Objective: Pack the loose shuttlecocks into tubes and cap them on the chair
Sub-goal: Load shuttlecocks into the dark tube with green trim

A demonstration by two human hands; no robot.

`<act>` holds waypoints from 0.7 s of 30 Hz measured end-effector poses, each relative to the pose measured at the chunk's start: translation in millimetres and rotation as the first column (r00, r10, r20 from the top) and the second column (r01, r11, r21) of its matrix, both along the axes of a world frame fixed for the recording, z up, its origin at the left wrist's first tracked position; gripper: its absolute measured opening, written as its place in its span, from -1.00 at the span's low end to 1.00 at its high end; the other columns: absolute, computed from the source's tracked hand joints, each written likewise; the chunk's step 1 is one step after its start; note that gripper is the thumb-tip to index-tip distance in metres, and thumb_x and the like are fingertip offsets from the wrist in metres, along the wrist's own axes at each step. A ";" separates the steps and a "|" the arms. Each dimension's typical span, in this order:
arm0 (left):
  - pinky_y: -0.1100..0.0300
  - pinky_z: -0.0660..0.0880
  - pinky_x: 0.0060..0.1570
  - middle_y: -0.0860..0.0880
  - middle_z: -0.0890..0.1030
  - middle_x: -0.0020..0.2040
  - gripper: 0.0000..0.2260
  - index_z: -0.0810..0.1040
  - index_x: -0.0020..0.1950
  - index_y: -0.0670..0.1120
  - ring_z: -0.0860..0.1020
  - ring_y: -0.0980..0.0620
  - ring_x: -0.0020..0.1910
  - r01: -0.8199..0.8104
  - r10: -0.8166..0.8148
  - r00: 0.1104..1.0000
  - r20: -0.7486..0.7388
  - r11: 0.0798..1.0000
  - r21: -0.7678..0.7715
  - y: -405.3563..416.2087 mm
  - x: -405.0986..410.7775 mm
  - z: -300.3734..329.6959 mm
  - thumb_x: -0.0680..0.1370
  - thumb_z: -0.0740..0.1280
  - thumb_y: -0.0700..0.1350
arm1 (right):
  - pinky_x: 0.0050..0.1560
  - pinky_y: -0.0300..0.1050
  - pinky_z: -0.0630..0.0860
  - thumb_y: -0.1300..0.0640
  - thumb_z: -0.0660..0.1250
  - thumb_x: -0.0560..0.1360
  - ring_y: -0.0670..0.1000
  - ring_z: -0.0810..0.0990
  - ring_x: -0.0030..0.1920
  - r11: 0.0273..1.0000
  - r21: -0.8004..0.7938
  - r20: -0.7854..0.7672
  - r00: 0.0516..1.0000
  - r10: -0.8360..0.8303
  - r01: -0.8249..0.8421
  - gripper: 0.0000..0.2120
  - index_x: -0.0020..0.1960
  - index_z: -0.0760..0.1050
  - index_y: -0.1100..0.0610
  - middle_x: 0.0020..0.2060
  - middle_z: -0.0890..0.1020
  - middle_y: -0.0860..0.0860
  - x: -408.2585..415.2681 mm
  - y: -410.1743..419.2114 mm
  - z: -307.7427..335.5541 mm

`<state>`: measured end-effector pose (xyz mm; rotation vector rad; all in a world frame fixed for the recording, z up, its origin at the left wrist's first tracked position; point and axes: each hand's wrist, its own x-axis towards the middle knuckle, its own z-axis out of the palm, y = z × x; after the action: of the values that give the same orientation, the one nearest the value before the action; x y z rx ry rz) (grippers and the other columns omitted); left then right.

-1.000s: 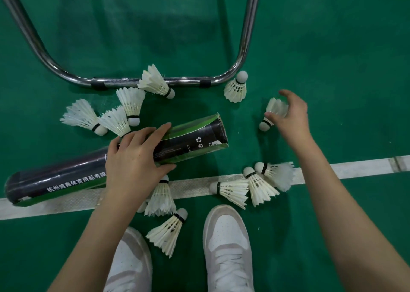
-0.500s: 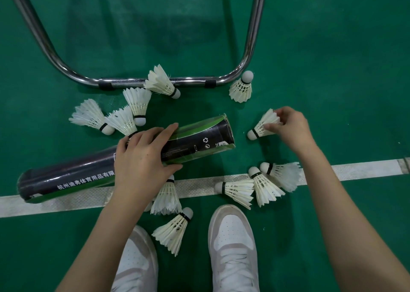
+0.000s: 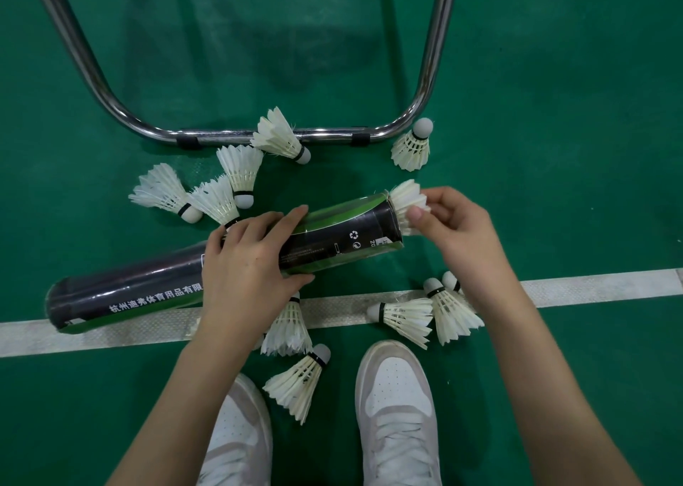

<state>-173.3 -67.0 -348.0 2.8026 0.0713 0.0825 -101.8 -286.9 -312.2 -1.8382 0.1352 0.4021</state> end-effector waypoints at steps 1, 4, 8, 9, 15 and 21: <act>-0.19 0.40 0.17 -0.10 0.59 0.16 -0.23 0.43 0.37 0.02 0.54 -0.20 0.14 0.000 0.000 1.000 0.001 1.000 -0.001 0.0 0.0 0.1 0.20 0.60 0.04 | -0.03 -0.29 0.47 0.21 0.31 0.51 -0.04 0.57 -0.13 0.999 0.035 -0.007 1.000 0.005 -0.005 -0.86 0.06 0.50 0.18 -0.10 0.64 0.18 -3.1 3.5 0.0; -0.20 0.39 0.18 -0.10 0.58 0.16 -0.22 0.42 0.38 0.03 0.53 -0.19 0.14 -0.010 0.010 1.000 0.005 1.000 -0.003 0.7 0.7 0.9 0.20 0.60 0.04 | -0.10 -0.39 0.46 0.23 0.26 0.53 -0.18 0.55 -0.19 0.994 0.110 0.007 1.000 -0.002 0.001 -0.90 0.02 0.50 0.18 -0.19 0.62 0.00 -10.2 11.2 -0.8; -0.20 0.39 0.18 -0.09 0.58 0.17 -0.22 0.41 0.38 0.03 0.53 -0.19 0.14 -0.019 0.020 1.000 0.011 1.000 -0.021 1.4 0.9 2.0 0.21 0.60 0.04 | -0.10 -0.40 0.44 0.17 0.33 0.47 -0.21 0.55 -0.19 0.979 0.202 -0.010 1.000 -0.021 0.023 -0.88 0.00 0.50 0.12 -0.19 0.60 -0.06 -17.2 18.9 1.7; -0.20 0.39 0.18 -0.09 0.58 0.17 -0.23 0.41 0.38 0.03 0.53 -0.19 0.14 -0.019 0.019 1.000 0.012 1.000 -0.021 1.4 0.7 2.2 0.21 0.60 0.04 | -0.07 -0.35 0.47 0.18 0.39 0.42 -0.18 0.56 -0.17 0.980 0.200 -0.012 1.000 -0.012 0.014 -0.83 0.00 0.49 0.10 -0.18 0.61 -0.06 -18.5 21.4 0.9; -0.18 0.38 0.19 -0.07 0.57 0.18 -0.22 0.40 0.38 0.05 0.52 -0.17 0.16 -0.034 0.034 0.999 0.004 0.999 -0.020 3.9 -1.0 3.5 0.21 0.59 0.04 | -0.03 -0.21 0.47 0.22 0.53 0.27 -0.04 0.52 -0.17 1.000 -0.006 0.073 0.997 0.024 -0.023 -0.63 -0.09 0.41 -0.05 -0.23 0.56 -0.11 -19.1 34.8 -3.5; -0.24 0.37 0.19 -0.06 0.57 0.18 -0.22 0.40 0.38 0.06 0.51 -0.18 0.17 -0.044 0.043 0.999 -0.020 0.999 -0.013 10.1 -6.2 3.5 0.20 0.60 0.03 | -0.13 -0.25 0.49 0.26 0.51 0.29 -0.10 0.51 -0.22 0.999 0.044 0.002 1.000 0.027 -0.028 -0.67 -0.08 0.46 0.02 -0.21 0.60 0.09 -21.5 39.8 -7.0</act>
<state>-179.5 -57.0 -344.5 2.7888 0.1370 0.0645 -123.3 -247.1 -319.2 -1.7987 0.0993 0.4196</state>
